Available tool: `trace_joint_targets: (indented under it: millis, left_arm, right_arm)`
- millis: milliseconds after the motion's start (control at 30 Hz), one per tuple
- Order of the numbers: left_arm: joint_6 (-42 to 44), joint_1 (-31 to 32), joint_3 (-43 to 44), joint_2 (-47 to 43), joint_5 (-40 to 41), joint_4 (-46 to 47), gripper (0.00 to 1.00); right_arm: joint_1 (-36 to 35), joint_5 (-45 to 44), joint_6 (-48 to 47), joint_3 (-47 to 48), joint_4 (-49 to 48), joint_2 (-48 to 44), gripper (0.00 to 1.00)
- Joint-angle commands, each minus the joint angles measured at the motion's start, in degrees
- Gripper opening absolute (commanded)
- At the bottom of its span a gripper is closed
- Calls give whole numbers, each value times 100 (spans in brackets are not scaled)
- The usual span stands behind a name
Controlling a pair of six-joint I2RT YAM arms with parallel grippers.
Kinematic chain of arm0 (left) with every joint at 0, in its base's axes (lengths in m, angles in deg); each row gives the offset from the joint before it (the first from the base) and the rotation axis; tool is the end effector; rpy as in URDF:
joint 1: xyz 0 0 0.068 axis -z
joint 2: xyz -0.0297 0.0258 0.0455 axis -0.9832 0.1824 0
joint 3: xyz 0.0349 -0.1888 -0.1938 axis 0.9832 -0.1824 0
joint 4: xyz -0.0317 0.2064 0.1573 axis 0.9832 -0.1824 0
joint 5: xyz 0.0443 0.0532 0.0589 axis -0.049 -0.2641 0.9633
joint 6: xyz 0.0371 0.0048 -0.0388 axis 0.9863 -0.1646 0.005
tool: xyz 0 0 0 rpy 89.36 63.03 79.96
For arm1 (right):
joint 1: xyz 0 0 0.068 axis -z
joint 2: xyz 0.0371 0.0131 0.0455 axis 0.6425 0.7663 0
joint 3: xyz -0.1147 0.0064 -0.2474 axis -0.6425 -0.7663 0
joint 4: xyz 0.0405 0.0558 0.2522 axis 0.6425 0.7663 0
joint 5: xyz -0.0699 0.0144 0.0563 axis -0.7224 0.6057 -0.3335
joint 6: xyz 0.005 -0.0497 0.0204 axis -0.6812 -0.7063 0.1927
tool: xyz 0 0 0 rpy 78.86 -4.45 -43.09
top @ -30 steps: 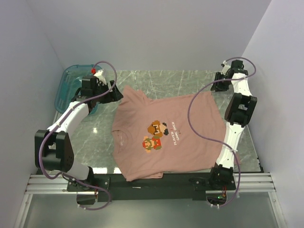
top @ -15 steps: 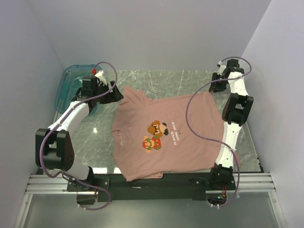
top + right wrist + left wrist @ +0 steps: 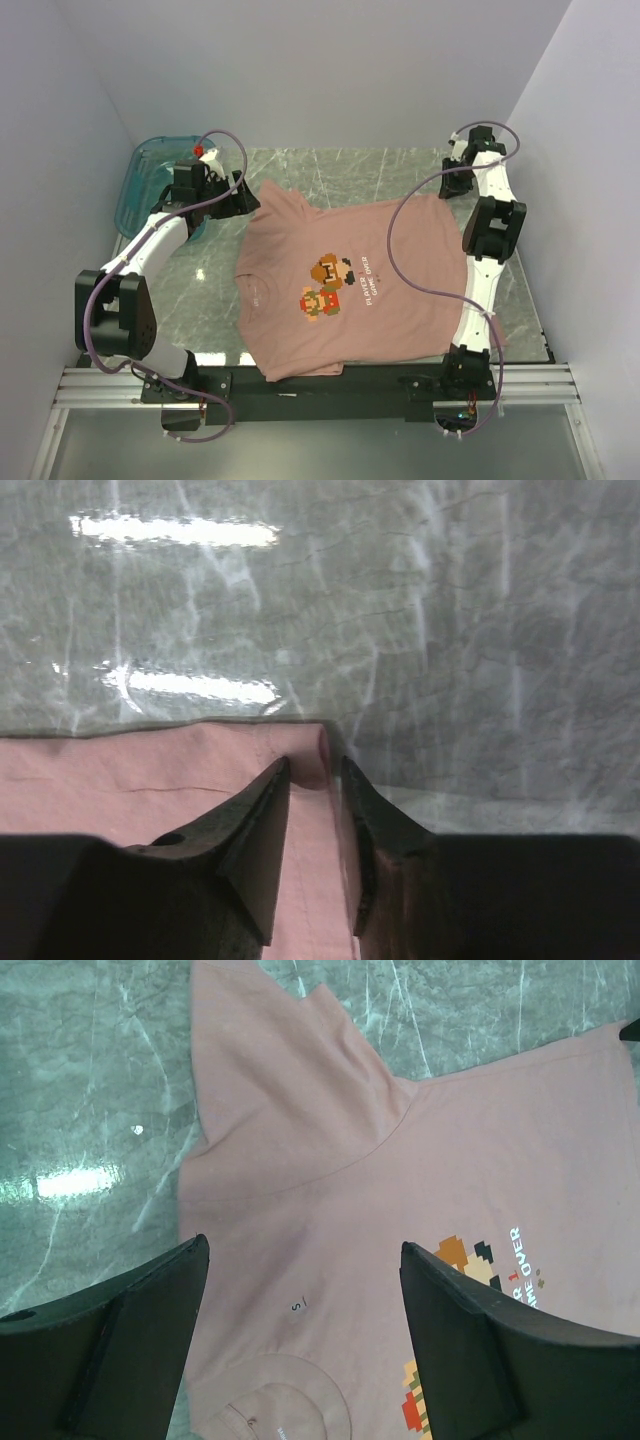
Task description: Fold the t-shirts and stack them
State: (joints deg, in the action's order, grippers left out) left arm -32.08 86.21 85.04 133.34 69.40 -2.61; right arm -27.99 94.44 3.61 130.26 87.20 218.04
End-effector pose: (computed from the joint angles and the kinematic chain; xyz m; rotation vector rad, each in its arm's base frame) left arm 0.3347 -0.0513 0.2722 -0.0737 2.2182 -0.6401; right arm 0.5318 -0.1027 0.1677 -0.0761 2.6563 0.2522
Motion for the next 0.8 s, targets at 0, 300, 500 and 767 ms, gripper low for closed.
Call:
trace_joint_targets:
  millis: [0, 300, 500, 767]
  left_arm:
    - [65, 13, 153, 20, -69, 87, 83]
    - [47, 13, 162, 73, -104, 96, 82]
    - [38, 13, 170, 126, -165, 105, 82]
    - [30, -22, 328, 468, -306, 236, 79]
  right_arm:
    - [-109, -129, -190, 237, 191, 115, 34]
    - [-109, 73, -462, 228, 305, 150, 22]
    - [-100, 3, -497, 210, 287, 176, 0]
    - [58, 1169, -576, -1033, -502, -850, 0]
